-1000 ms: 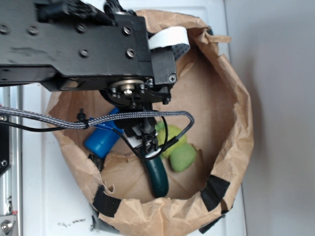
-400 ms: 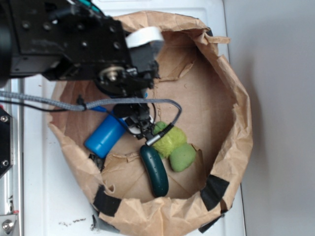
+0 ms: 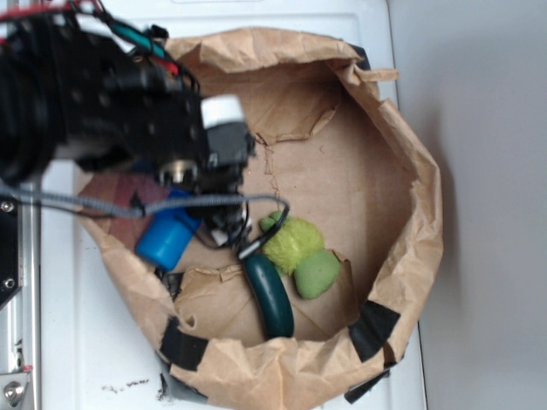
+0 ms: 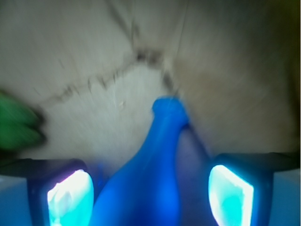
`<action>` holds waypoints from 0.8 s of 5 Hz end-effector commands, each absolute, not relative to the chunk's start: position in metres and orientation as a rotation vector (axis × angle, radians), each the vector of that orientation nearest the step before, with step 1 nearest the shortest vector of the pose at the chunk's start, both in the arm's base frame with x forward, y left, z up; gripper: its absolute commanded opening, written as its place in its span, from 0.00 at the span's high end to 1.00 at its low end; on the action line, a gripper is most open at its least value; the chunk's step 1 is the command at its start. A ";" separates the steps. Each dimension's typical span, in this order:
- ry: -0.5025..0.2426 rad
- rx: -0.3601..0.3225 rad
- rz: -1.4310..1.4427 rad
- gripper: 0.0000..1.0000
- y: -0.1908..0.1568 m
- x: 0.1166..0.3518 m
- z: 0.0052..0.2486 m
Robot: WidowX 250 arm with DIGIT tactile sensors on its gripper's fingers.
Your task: Grab the blue bottle.
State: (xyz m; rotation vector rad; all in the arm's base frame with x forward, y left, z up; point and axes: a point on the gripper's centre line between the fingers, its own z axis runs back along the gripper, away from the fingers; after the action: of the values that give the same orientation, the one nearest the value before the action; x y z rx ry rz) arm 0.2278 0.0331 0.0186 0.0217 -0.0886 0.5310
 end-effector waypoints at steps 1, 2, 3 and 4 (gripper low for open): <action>-0.140 0.031 0.549 1.00 0.025 0.239 0.015; -0.133 -0.001 0.529 1.00 0.025 0.244 0.043; -0.121 -0.026 0.485 1.00 0.026 0.248 0.071; -0.117 -0.053 0.445 1.00 0.024 0.243 0.121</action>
State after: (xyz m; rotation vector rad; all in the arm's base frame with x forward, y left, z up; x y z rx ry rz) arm 0.2368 0.0179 0.1078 -0.0419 -0.0591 0.4380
